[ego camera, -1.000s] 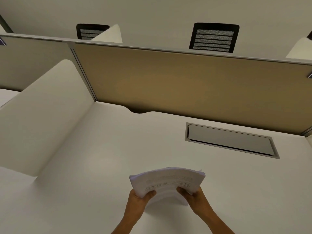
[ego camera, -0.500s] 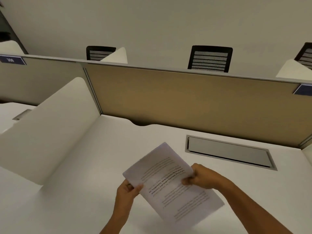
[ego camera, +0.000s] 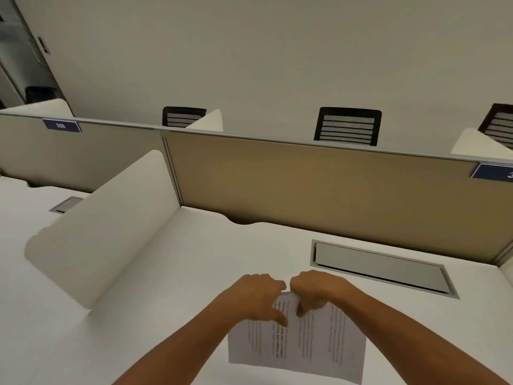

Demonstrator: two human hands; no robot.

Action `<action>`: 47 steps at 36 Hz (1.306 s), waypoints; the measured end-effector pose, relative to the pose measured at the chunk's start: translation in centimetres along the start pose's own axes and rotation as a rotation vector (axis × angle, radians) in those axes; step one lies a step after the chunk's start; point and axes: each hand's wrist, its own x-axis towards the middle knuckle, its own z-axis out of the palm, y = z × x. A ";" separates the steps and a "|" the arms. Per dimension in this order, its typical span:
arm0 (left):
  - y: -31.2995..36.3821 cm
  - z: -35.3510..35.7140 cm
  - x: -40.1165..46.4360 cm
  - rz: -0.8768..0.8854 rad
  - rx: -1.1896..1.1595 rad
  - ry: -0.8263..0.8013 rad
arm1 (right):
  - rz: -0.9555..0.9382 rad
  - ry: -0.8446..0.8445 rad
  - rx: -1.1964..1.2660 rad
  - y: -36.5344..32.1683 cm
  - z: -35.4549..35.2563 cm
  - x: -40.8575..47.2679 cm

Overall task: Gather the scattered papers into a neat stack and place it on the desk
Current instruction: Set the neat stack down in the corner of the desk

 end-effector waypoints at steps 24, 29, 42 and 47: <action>-4.7 0.4 -2.8 -0.074 -0.591 0.173 | 0.093 0.084 0.244 7.6 -9.3 -7.9; -5.8 0.4 -4.0 -0.107 -0.832 0.331 | -0.002 0.293 0.723 12.1 -7.6 -10.0; -5.9 3.8 -3.7 -0.141 -1.417 0.488 | -0.227 0.473 1.787 2.9 5.3 -5.8; -7.2 5.4 -3.5 -0.264 -1.495 0.512 | -0.085 0.527 1.692 -0.8 7.6 -4.3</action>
